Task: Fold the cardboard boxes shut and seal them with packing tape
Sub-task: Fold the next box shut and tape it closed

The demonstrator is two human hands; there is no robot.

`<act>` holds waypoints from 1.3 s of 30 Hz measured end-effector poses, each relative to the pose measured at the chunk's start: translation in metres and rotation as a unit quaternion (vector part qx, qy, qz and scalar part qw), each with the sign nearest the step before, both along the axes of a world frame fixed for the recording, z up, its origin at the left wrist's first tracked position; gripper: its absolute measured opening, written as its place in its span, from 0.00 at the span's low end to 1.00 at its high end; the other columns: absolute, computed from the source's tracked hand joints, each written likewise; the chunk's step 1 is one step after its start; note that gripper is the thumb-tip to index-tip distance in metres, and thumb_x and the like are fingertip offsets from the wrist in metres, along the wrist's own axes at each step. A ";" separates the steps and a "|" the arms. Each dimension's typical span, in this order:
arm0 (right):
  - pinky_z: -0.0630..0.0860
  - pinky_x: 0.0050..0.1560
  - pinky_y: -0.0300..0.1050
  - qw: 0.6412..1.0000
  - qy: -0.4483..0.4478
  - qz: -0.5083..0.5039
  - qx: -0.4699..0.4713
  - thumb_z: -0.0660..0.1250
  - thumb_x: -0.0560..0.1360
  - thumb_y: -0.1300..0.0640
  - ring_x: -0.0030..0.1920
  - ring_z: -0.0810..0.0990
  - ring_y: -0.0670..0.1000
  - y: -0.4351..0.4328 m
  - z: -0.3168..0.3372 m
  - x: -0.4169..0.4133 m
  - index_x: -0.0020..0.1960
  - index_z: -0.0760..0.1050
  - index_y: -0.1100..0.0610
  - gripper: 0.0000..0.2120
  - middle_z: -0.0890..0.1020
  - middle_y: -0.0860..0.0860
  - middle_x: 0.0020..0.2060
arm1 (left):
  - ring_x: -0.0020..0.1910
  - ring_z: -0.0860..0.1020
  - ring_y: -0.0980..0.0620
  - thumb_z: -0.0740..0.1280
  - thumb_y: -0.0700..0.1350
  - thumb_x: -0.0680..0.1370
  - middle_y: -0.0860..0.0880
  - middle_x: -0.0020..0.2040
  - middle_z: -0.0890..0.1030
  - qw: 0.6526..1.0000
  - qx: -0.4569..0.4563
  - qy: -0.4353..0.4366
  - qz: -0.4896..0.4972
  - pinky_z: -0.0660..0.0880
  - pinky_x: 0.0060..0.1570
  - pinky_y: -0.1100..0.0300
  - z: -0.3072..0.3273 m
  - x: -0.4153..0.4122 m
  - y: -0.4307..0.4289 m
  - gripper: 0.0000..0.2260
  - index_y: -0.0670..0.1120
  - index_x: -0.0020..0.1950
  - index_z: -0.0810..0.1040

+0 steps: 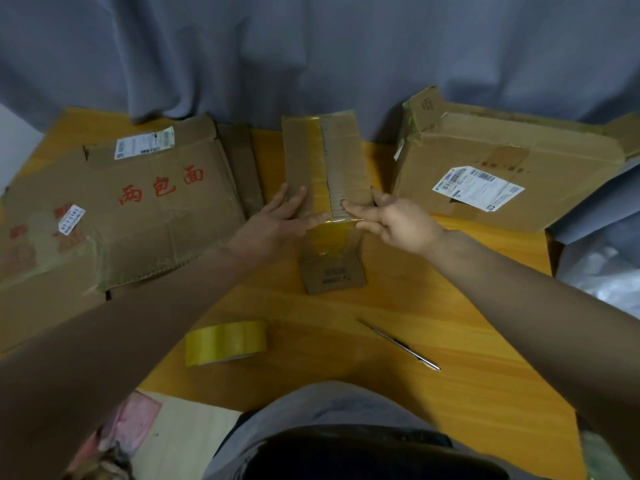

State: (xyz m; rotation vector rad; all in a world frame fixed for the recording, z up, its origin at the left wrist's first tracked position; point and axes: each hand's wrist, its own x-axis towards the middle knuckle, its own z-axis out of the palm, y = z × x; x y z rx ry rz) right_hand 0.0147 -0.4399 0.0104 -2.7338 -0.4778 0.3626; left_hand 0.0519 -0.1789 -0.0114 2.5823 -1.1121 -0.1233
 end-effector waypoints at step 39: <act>0.66 0.69 0.50 0.919 0.006 -0.366 0.144 0.66 0.75 0.49 0.70 0.67 0.58 0.009 0.028 -0.003 0.72 0.66 0.53 0.27 0.69 0.58 0.70 | 0.61 0.74 0.44 0.66 0.53 0.76 0.44 0.62 0.76 0.889 -0.152 0.183 0.392 0.71 0.57 0.57 0.043 0.009 -0.038 0.24 0.42 0.68 0.71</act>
